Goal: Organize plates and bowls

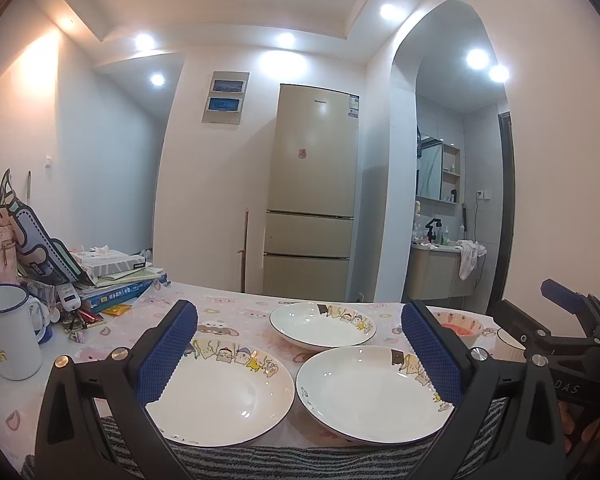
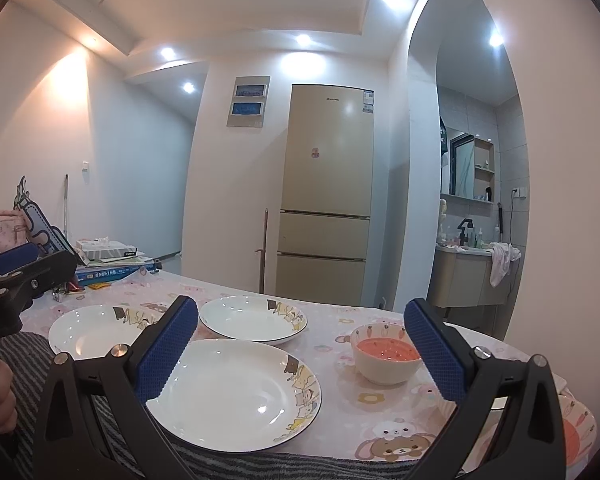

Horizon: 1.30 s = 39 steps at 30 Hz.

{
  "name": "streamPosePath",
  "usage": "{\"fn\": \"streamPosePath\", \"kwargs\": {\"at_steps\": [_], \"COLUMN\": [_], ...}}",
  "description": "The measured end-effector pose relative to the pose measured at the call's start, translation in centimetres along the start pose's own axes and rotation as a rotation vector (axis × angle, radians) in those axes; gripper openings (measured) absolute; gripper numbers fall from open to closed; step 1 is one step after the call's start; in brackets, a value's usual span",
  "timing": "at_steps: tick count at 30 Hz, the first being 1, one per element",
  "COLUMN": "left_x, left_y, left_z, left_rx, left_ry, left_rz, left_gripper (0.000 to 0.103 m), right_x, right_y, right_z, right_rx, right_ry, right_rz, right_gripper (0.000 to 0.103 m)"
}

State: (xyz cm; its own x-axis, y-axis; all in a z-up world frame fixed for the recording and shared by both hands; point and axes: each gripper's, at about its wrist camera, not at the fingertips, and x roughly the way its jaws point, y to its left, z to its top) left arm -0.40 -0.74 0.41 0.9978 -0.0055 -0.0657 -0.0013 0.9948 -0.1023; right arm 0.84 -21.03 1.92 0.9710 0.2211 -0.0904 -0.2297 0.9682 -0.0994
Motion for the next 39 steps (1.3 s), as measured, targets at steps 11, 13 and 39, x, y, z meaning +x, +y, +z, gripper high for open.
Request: {"fn": "streamPosePath", "kwargs": {"at_steps": [11, 13, 39], "left_x": [-0.04, -0.05, -0.07], "left_y": [0.03, 0.02, 0.01], "left_z": [0.07, 0.07, 0.05], "left_rx": [-0.001, -0.002, -0.003], "left_ry": [-0.001, -0.001, -0.002], "left_rz": [0.000, 0.000, 0.000], "left_gripper": [0.103, 0.103, 0.103], "right_x": [0.56, 0.59, 0.79], "right_y": [0.24, 0.30, 0.26], "right_z": [-0.22, -0.16, -0.22], "right_rx": [-0.002, -0.003, 0.001], "right_ry": [0.028, 0.030, 0.039], "right_rz": [0.000, 0.000, 0.000], "right_gripper": [0.103, 0.103, 0.103]}}
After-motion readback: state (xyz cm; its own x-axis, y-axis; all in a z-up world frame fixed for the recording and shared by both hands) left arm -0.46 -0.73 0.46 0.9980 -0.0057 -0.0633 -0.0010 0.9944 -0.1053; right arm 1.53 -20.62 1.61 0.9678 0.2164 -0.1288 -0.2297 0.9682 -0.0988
